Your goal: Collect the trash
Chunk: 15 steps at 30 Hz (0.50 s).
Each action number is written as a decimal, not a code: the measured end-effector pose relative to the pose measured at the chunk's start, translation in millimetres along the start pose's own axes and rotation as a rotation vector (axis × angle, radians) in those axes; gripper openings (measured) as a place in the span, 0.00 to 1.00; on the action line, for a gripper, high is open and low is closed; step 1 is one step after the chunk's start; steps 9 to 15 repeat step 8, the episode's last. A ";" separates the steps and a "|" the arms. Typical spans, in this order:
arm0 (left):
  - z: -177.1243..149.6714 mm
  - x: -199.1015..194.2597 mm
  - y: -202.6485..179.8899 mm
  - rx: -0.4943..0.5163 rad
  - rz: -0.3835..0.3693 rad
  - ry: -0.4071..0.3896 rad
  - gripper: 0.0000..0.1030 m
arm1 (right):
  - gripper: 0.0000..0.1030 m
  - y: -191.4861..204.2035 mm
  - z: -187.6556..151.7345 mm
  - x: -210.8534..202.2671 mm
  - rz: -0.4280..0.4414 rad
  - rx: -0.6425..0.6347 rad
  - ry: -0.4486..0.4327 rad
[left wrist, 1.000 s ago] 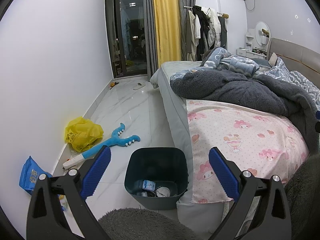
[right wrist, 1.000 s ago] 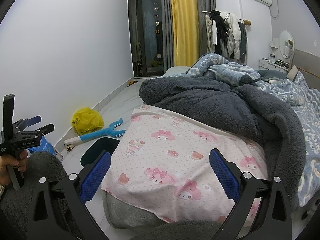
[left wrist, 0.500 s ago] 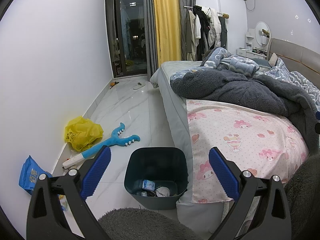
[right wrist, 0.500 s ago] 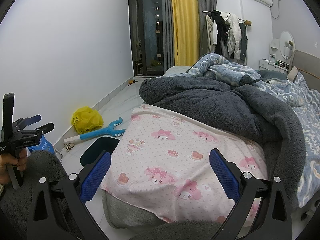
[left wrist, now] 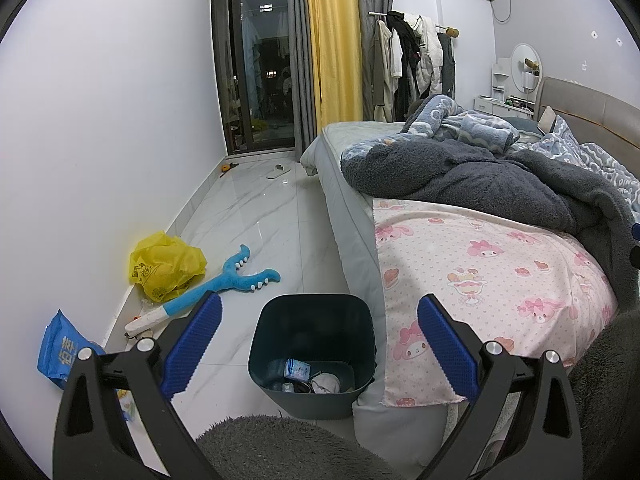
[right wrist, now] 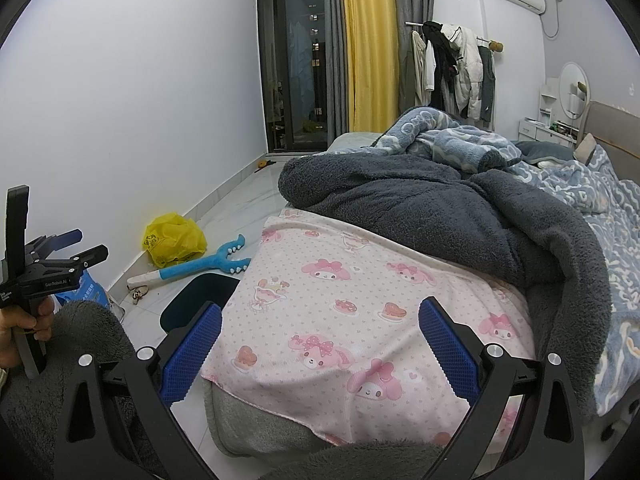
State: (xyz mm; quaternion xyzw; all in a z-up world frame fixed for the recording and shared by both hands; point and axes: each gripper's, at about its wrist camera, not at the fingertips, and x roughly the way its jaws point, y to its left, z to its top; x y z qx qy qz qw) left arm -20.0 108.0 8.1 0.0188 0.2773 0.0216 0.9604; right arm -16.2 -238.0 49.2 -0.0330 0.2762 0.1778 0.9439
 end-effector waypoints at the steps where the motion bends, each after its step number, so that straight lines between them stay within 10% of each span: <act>1: -0.1 0.0 0.0 0.000 0.002 0.001 0.97 | 0.97 0.0 0.0 -0.1 0.000 0.000 0.000; 15: -3.4 0.8 1.2 0.001 0.007 0.002 0.97 | 0.97 0.4 0.0 -0.2 -0.001 -0.001 0.000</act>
